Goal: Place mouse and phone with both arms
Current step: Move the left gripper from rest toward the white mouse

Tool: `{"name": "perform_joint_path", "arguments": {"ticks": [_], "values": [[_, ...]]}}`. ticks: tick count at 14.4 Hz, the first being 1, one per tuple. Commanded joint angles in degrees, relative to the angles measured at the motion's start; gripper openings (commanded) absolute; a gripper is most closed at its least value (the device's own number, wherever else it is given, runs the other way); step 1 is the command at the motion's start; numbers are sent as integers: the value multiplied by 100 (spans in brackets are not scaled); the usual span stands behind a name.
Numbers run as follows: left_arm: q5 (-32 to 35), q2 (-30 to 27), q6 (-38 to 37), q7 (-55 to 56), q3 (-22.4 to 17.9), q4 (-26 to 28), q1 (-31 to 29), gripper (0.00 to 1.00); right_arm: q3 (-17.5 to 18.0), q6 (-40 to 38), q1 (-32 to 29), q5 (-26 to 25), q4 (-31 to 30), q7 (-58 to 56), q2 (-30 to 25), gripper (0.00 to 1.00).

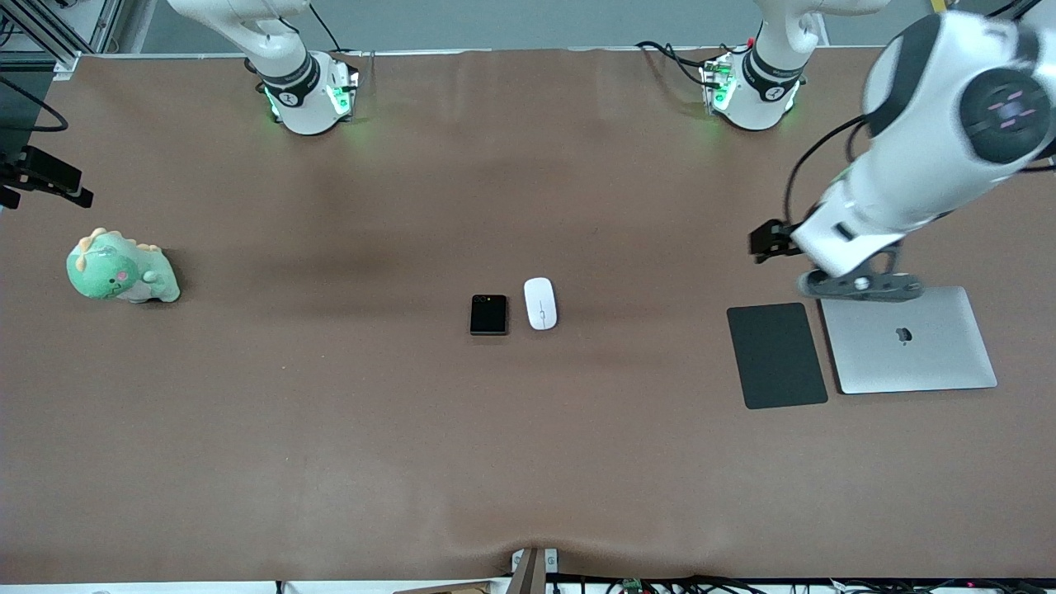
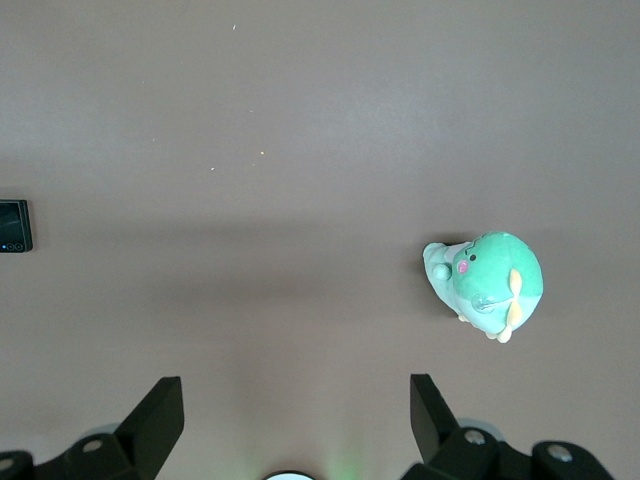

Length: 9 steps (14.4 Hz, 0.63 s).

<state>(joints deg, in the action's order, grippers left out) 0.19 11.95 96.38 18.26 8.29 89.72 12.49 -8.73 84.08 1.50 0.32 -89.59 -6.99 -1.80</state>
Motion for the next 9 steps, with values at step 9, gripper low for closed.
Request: {"name": "perform_joint_path", "arguments": {"ticks": [9], "values": [[552,2223,2181,3349,6,-402,1826,100,12,-41,-44,21,-49,22,-75,100]]}}
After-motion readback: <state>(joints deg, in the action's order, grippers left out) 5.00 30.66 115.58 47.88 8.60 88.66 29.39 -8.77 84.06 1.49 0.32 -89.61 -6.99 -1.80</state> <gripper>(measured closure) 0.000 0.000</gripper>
